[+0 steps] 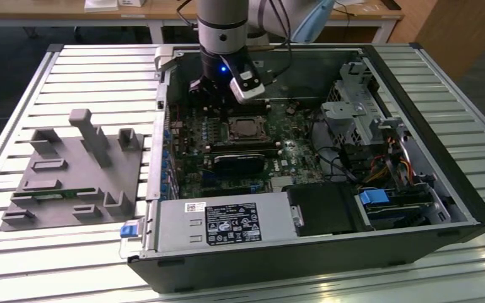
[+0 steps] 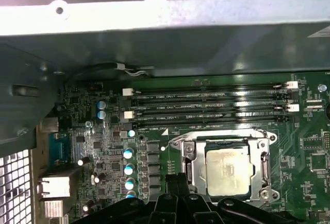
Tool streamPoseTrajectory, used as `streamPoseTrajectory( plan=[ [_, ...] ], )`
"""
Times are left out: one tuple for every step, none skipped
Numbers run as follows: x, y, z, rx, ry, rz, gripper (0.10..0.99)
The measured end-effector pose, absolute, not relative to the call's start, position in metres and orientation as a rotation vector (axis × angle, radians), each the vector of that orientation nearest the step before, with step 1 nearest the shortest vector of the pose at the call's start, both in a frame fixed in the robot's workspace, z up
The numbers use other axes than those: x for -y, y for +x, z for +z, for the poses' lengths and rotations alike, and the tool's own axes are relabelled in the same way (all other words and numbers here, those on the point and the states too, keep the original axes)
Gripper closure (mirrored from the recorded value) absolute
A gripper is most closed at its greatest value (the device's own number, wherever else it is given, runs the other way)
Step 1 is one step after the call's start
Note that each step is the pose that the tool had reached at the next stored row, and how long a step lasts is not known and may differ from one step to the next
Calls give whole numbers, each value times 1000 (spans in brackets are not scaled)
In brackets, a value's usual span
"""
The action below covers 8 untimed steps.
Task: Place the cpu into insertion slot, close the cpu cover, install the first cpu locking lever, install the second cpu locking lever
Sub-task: 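Install the first cpu locking lever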
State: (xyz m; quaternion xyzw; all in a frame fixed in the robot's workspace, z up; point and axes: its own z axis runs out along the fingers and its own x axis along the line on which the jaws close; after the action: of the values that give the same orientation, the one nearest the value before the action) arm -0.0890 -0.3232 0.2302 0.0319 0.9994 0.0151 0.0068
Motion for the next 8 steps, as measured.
streamPoseTrajectory(
  plan=[
    [323,-89,231,-3125,100,47,980],
    [323,-89,232,-3125,100,47,980],
    [323,-89,234,-3124,100,48,980],
    [323,-89,235,-3123,100,48,980],
    [323,-89,237,-3122,100,48,980],
    [323,-89,239,-3121,100,47,980],
    [323,-89,241,-3120,100,48,980],
    [323,-89,243,-3118,99,48,980]
  ],
)
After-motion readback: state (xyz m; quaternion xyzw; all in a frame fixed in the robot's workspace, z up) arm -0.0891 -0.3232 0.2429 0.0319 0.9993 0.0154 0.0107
